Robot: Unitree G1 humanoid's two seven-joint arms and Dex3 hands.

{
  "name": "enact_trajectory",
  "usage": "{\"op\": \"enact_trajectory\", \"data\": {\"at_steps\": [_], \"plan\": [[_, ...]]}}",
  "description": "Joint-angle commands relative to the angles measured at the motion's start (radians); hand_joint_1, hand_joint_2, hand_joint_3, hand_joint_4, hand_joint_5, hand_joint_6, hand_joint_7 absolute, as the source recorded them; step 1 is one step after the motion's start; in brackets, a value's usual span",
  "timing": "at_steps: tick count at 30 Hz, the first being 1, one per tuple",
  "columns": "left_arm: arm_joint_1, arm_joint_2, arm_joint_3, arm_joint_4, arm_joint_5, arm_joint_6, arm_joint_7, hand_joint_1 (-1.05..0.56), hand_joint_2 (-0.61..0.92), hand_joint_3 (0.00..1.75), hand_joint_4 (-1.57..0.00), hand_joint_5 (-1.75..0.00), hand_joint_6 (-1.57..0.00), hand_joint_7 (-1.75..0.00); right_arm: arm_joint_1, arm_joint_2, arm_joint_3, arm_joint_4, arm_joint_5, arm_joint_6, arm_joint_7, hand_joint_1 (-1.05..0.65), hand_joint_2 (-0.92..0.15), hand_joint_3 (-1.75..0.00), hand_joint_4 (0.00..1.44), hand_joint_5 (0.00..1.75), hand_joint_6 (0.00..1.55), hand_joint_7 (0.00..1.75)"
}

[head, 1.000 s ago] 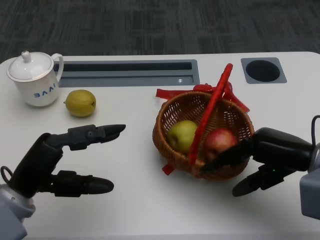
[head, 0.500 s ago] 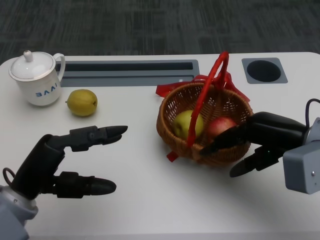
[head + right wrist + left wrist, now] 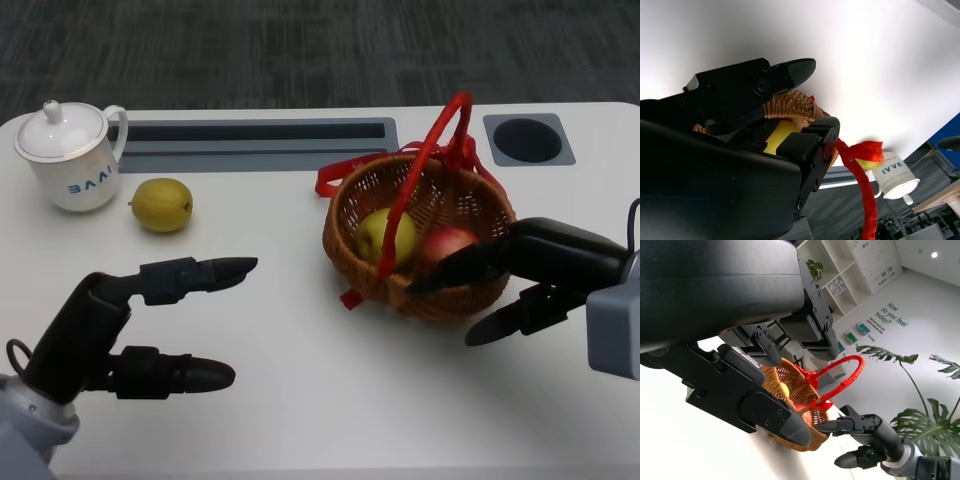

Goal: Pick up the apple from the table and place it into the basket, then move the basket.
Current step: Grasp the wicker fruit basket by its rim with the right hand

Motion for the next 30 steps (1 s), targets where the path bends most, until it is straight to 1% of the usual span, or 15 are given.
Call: {"op": "enact_trajectory", "data": {"at_steps": [1, 2, 3, 4, 5, 6, 9, 10, 11, 15, 18, 21, 24, 30], "plan": [[0.002, 0.007, 0.005, 0.004, 0.004, -0.003, 0.013, -0.58, 0.78, 0.00, -0.86, -0.01, -0.77, -0.01, 0.020, -0.021, -0.021, -0.013, 0.011, -0.078, -0.035, -0.49, -0.84, 0.00, 0.86, 0.05, 0.52, 0.00], [0.001, 0.006, 0.004, 0.004, 0.004, -0.004, 0.014, -0.58, 0.78, 0.00, -0.86, -0.01, -0.77, -0.01, 0.023, -0.021, -0.024, -0.011, 0.011, -0.098, -0.047, -0.50, -0.83, -0.01, 0.85, 0.20, 0.49, 0.00], [0.000, 0.005, 0.004, 0.005, 0.004, -0.006, 0.014, -0.58, 0.78, 0.00, -0.86, -0.01, -0.77, -0.01, 0.025, -0.020, -0.027, -0.010, 0.013, -0.114, -0.056, -0.50, -0.83, -0.01, 0.78, 0.42, 0.47, 0.00], [-0.001, 0.005, 0.004, 0.007, 0.004, -0.008, 0.014, -0.58, 0.78, 0.00, -0.86, -0.01, -0.77, -0.01, 0.027, -0.018, -0.030, -0.008, 0.015, -0.129, -0.064, -0.50, -0.83, -0.02, 0.69, 0.64, 0.45, 0.00], [-0.002, 0.005, 0.004, 0.008, 0.004, -0.009, 0.014, -0.58, 0.78, 0.00, -0.86, -0.01, -0.78, -0.01, 0.029, -0.017, -0.033, -0.005, 0.018, -0.143, -0.070, -0.50, -0.83, -0.02, 0.59, 0.81, 0.42, 0.00], [-0.002, 0.005, 0.004, 0.009, 0.005, -0.010, 0.014, -0.58, 0.79, 0.00, -0.87, -0.01, -0.78, -0.01, 0.031, -0.014, -0.036, -0.003, 0.020, -0.154, -0.075, -0.50, -0.84, -0.02, 0.54, 0.76, 0.41, 0.00], [-0.002, 0.006, 0.005, 0.007, 0.010, -0.011, 0.016, -0.59, 0.79, 0.00, -0.87, -0.01, -0.79, -0.01, 0.035, -0.005, -0.050, 0.009, 0.028, -0.184, -0.090, -0.49, -0.85, 0.00, 0.55, 0.19, 0.39, 0.00], [-0.001, 0.006, 0.005, 0.006, 0.012, -0.011, 0.017, -0.59, 0.79, 0.00, -0.88, -0.01, -0.79, -0.01, 0.036, -0.002, -0.054, 0.013, 0.029, -0.191, -0.098, -0.49, -0.86, 0.00, 0.56, 0.11, 0.38, 0.00], [0.000, 0.006, 0.005, 0.004, 0.013, -0.010, 0.018, -0.58, 0.79, 0.00, -0.88, -0.01, -0.79, -0.01, 0.036, -0.001, -0.059, 0.016, 0.029, -0.194, -0.106, -0.48, -0.86, 0.00, 0.56, 0.06, 0.36, 0.00], [0.001, 0.008, 0.005, 0.004, 0.014, -0.010, 0.021, -0.58, 0.78, 0.00, -0.89, -0.01, -0.80, -0.01, 0.038, 0.007, -0.076, 0.025, 0.057, -0.169, -0.101, -0.47, -0.86, 0.00, 0.57, 0.02, 0.26, 0.00], [0.002, 0.009, 0.006, 0.000, 0.014, -0.009, 0.022, -0.57, 0.78, 0.00, -0.89, -0.01, -0.81, -0.01, 0.036, 0.010, -0.088, 0.024, 0.080, -0.127, -0.078, -0.45, -0.85, 0.00, 0.59, 0.02, 0.26, 0.01], [0.001, 0.008, 0.006, -0.001, 0.012, -0.010, 0.022, -0.56, 0.77, 0.00, -0.90, -0.02, -0.82, -0.02, 0.030, 0.009, -0.095, 0.026, 0.089, -0.073, -0.064, -0.46, -0.85, 0.00, 0.61, 0.02, 0.32, 0.03], [0.003, 0.009, 0.005, -0.005, 0.006, -0.008, 0.018, -0.55, 0.77, 0.00, -0.90, -0.01, -0.83, -0.01, 0.026, 0.010, -0.099, 0.033, 0.090, 0.002, -0.051, -0.48, -0.84, 0.00, 0.67, 0.03, 0.44, 0.05], [0.013, 0.006, 0.002, -0.029, -0.001, 0.006, 0.017, -0.54, 0.76, 0.00, -0.92, -0.02, -0.84, -0.02, 0.024, 0.010, -0.072, 0.043, 0.047, 0.152, -0.042, -0.53, -0.85, 0.00, 0.76, 0.03, 0.63, 0.05]]}}
